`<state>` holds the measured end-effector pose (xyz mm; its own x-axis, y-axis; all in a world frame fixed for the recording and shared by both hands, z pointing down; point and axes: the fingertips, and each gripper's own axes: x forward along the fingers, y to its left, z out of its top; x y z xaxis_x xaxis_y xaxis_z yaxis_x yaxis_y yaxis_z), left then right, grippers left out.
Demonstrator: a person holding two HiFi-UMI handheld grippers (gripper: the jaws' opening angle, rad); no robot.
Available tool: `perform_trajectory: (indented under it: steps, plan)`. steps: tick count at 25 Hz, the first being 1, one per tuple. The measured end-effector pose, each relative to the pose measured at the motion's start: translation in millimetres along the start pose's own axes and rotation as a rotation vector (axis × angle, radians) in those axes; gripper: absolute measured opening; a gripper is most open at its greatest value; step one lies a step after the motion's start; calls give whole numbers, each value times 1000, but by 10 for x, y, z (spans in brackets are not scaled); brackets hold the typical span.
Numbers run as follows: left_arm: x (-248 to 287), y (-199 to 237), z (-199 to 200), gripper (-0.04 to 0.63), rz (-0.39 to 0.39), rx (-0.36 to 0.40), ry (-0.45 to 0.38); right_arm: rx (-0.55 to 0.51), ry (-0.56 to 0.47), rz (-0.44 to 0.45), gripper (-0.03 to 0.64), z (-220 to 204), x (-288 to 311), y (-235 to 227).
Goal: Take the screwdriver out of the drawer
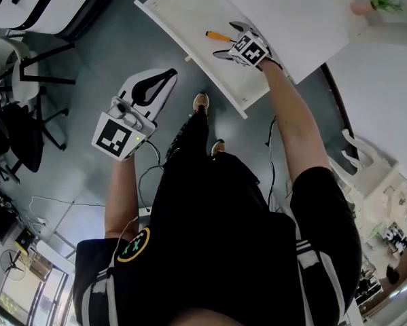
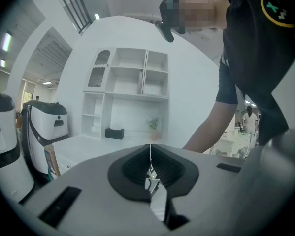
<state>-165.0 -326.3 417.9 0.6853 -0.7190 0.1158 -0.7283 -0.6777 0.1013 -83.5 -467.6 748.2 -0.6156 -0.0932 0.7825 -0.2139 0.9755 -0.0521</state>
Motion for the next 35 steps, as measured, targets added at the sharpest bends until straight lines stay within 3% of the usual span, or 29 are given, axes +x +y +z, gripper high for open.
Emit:
perform_trajectory:
  steps: [7,15,22,35]
  plan:
    - [-68,119,-88,21,20,-18,22,-13,106,36,531,-259,312,-13]
    - [-57,169,-159,21,14,-27,40,-91,143,45,459,-189,447,-93]
    - [-139,250,-212,21,31,-34,60,-93,190,61,418,-316,564,-92]
    - [-159,259,-237,21,26,-40,64,-99,175,41,383,-320,565,-111]
